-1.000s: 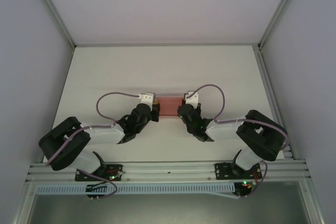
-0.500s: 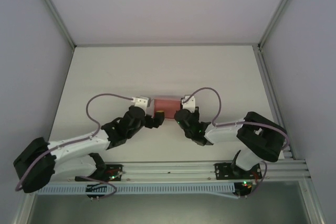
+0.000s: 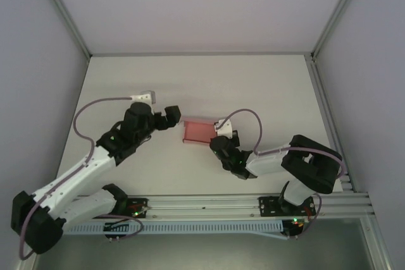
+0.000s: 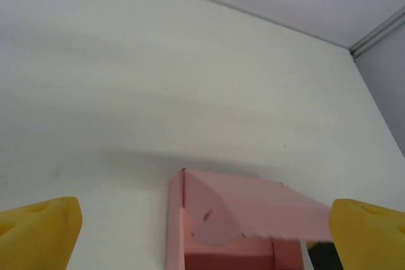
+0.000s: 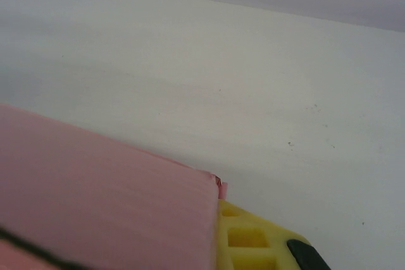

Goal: Assemble paper box

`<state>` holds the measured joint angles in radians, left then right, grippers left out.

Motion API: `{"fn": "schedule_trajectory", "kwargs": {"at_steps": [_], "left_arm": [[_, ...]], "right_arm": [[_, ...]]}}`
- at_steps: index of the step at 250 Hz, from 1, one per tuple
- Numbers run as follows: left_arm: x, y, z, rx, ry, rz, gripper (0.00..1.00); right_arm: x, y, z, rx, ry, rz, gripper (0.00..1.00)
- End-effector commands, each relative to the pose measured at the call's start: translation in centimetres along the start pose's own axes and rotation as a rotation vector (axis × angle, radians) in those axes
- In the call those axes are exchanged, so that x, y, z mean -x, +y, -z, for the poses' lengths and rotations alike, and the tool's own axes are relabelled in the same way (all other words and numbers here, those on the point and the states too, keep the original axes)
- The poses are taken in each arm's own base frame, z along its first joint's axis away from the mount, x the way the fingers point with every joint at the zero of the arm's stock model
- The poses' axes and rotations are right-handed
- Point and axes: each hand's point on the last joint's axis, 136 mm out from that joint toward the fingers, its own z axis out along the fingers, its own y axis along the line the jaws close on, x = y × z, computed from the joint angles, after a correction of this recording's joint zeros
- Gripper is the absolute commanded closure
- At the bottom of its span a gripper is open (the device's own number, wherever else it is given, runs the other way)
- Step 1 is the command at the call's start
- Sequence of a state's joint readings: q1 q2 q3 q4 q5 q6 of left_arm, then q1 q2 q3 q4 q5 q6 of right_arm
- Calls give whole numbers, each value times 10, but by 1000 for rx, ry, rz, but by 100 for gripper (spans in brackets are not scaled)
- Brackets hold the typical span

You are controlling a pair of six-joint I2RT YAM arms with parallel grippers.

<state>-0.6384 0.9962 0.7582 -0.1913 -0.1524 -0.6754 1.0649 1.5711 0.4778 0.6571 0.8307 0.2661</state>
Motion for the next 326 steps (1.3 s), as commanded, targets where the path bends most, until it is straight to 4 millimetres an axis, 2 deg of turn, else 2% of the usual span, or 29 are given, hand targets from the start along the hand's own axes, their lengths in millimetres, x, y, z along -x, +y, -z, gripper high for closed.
{"fn": "schedule_trajectory", "kwargs": {"at_steps": [1,42,79,116,134,152,212,224,263,274,310,326], "left_arm": [[-16,-5,-25,-89,159,22,0],[-22,-6,-64,-122,233,-2,0],[-50,1,-99,-118,353,14,0],[-74,5,-120,-141,424,24,6],[-84,11,-128,-126,460,29,14],[-93,9,-129,-153,491,42,21],[-119,21,-115,-156,521,92,25],[-121,21,-113,-160,514,95,26],[-126,24,-109,-162,506,118,36],[-127,25,-109,-162,506,119,38],[-133,29,-108,-155,516,122,48],[-135,31,-107,-149,515,127,50]], "right_arm": [[-55,8,4,98,135,202,99],[-60,9,4,113,140,230,97],[-61,9,5,124,136,222,94],[-63,17,8,182,143,241,87],[-64,18,9,187,147,246,86],[-61,16,9,178,144,233,86],[-53,18,11,179,165,210,78],[-50,21,12,185,167,210,74],[-44,25,13,179,176,184,64],[-41,30,15,199,179,180,58],[-34,36,24,227,195,173,54],[-32,35,30,238,197,162,49]]}}
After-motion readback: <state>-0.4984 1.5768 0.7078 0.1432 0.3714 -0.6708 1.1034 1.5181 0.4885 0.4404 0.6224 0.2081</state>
